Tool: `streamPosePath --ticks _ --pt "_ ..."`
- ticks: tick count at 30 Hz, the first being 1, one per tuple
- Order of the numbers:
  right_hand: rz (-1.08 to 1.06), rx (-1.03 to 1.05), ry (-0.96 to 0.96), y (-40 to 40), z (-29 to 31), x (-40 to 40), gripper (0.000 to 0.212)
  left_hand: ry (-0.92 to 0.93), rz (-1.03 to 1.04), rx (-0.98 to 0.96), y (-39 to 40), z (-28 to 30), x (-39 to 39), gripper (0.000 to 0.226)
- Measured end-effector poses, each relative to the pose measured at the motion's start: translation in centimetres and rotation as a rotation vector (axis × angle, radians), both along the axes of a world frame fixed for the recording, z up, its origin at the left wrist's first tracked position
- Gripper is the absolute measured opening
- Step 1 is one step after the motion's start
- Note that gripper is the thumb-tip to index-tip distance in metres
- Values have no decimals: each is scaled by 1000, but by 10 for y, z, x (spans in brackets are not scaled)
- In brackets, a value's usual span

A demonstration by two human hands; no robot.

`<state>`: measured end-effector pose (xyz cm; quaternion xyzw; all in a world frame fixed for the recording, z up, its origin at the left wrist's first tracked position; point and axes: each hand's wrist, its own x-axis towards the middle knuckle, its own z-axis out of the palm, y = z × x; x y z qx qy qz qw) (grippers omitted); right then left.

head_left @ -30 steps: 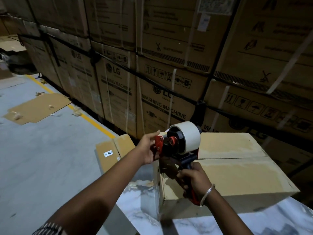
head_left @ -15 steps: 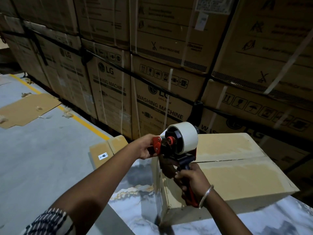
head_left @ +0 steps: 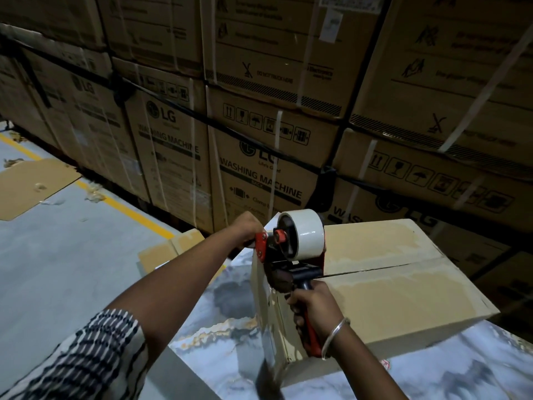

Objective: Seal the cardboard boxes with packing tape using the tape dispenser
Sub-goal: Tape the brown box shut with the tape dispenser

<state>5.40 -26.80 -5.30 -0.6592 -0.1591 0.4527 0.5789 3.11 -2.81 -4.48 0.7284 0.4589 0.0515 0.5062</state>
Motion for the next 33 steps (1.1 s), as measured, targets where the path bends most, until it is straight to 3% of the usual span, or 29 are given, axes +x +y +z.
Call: streamPosePath --ticks 5,7,14,20,26,30,33 --pt "-48 -8 16 8 -1 -6 27 24 -30 198 20 -5 17 7" --pt "-69 -8 36 10 -3 -9 28 34 -26 304 27 -6 23 9" --pt "-123 -27 11 14 -9 -18 34 62 -4 322 36 -24 38 14" --pt "-133 -42 -8 23 -9 -19 21 72 -10 337 41 -35 45 16" --pt "-119 -74 -23 30 -10 -22 24 118 -13 331 49 -39 45 33" --pt "-116 -86 -30 32 -9 -22 30 118 -23 290 50 -40 45 23" --pt "-123 -101 -30 33 -9 -22 29 125 -37 286 50 -43 43 27"
